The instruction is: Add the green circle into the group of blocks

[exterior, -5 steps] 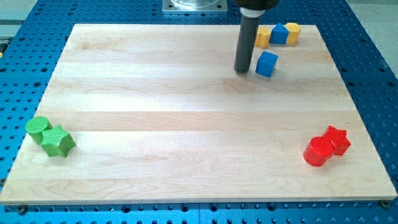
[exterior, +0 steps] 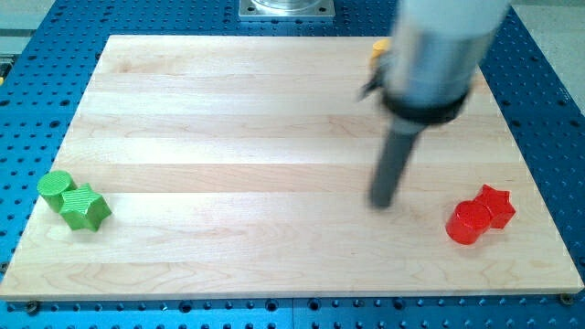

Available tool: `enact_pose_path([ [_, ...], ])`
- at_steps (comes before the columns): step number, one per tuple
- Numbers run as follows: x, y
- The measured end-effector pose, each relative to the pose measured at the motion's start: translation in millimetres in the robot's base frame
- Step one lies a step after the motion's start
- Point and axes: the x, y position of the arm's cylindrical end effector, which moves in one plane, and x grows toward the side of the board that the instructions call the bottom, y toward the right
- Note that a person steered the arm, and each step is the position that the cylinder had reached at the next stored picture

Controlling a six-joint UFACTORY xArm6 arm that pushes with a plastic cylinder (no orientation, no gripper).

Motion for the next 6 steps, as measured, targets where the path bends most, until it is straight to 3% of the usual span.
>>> enact_pose_path([
  [1, 50.8, -119.3],
  [2, 71.1, -264.2],
  [3, 28.5, -325.9],
  [4, -32.4, -302.1],
  [5, -56.4, -251.7],
  [6, -44.4, -280.1],
])
